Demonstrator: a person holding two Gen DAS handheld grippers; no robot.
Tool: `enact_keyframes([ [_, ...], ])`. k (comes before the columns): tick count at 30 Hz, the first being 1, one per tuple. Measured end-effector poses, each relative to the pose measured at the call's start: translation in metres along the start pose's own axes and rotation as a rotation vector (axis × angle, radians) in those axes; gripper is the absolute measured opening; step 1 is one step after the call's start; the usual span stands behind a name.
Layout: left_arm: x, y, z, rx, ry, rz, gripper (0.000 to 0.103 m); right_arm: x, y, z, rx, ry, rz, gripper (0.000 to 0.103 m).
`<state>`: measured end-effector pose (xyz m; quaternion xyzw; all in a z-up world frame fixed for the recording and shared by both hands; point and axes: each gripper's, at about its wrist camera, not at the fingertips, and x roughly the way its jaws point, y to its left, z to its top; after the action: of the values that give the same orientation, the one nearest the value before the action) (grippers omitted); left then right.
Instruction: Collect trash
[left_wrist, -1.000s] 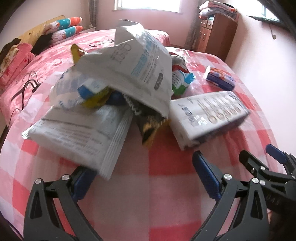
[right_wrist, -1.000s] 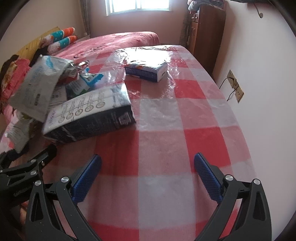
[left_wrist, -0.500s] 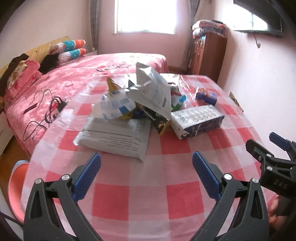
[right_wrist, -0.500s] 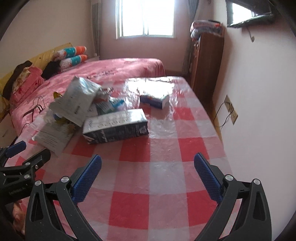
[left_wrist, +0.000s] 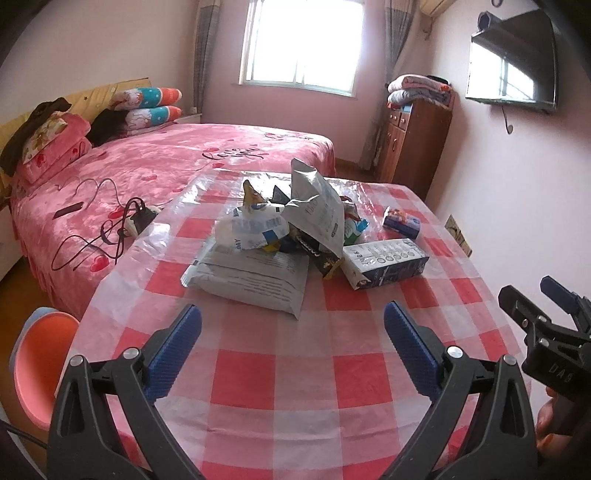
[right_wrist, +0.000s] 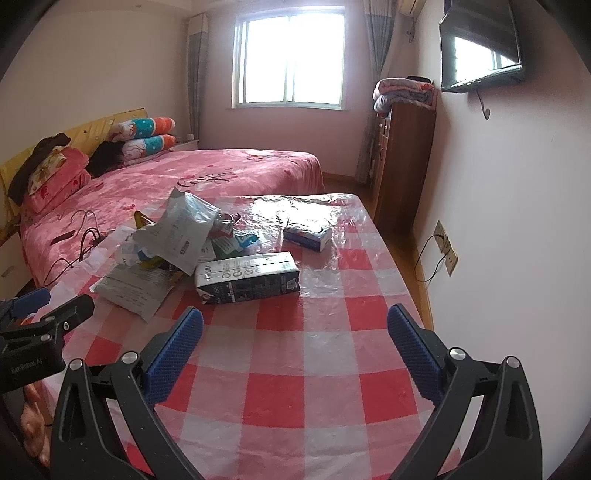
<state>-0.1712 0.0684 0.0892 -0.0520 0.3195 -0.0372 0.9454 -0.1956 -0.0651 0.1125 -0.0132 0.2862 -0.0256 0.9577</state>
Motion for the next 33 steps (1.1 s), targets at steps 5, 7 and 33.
enact_keyframes([
  [5,-0.011,0.004,-0.004,-0.004,-0.040,0.000,0.099,-0.011,0.001,-0.001,0.011,-0.017,-0.016,0.098],
  [7,-0.014,0.003,-0.006,-0.002,-0.051,-0.002,0.099,-0.016,0.000,-0.001,0.015,-0.028,-0.029,0.098],
  [33,-0.005,0.031,-0.025,0.007,-0.007,0.042,0.099,0.005,-0.022,-0.019,0.149,0.070,0.072,0.098],
])
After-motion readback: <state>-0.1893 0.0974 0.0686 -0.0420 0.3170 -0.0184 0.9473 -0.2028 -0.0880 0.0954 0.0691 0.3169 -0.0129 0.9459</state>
